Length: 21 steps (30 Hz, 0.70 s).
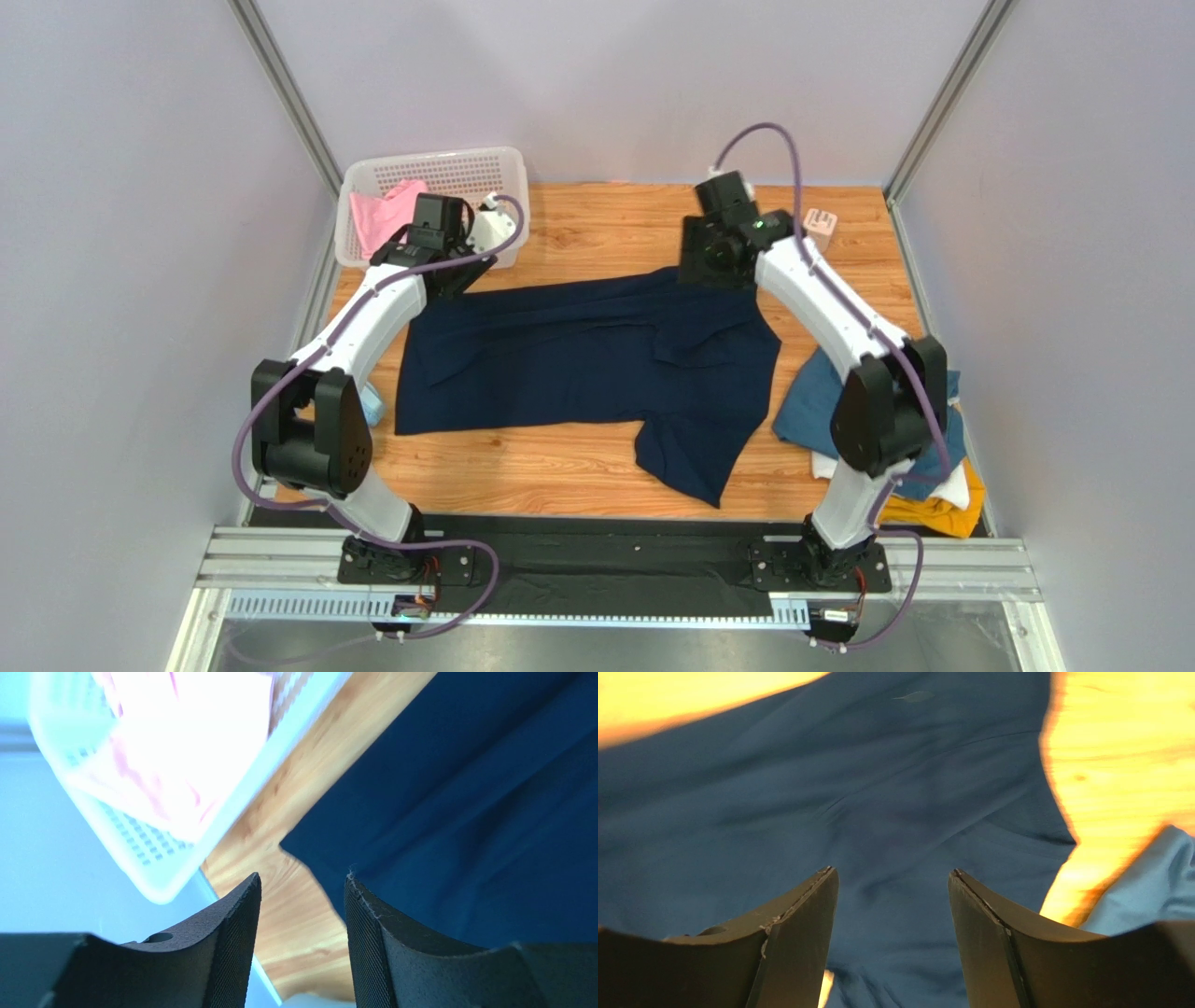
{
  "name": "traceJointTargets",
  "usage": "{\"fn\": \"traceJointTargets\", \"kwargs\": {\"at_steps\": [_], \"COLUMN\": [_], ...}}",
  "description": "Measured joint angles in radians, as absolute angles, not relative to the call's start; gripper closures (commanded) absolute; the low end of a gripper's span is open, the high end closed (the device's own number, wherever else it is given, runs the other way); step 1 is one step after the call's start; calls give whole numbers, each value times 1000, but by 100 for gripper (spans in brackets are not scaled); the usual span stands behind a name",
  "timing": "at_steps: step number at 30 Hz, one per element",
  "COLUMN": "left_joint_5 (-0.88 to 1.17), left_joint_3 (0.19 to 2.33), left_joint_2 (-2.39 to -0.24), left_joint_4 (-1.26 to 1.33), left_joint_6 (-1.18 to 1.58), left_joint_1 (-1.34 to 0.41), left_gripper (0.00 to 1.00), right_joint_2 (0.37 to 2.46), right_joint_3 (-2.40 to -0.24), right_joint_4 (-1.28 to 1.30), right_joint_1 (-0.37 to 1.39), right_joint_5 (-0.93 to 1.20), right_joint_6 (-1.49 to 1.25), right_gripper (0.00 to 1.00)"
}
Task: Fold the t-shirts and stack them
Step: Fold the flattened tshirt in 1/3 of the way
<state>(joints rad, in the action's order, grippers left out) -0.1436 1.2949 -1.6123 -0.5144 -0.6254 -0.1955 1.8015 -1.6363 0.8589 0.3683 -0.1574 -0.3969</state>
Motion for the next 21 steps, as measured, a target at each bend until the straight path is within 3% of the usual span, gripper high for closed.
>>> {"fn": "traceJointTargets", "kwargs": {"at_steps": [3, 8, 21], "left_joint_5": [-118, -97, -37], "left_joint_3": [1335, 1494, 2215], "left_joint_2": [-1609, -1778, -2358], "left_joint_4": [-538, -604, -852], "left_joint_6": [-595, -554, -484], "left_joint_1": [-254, -343, -448], "left_gripper": [46, 46, 46], "right_joint_2": [1692, 1729, 1793], "right_joint_3": [-1536, -1415, -1322], "right_joint_4": [807, 786, 759], "right_joint_1": [557, 740, 811], "right_joint_5": [-241, -356, -603], "right_joint_6": [-322, -253, -204], "right_gripper": [36, 38, 40]}}
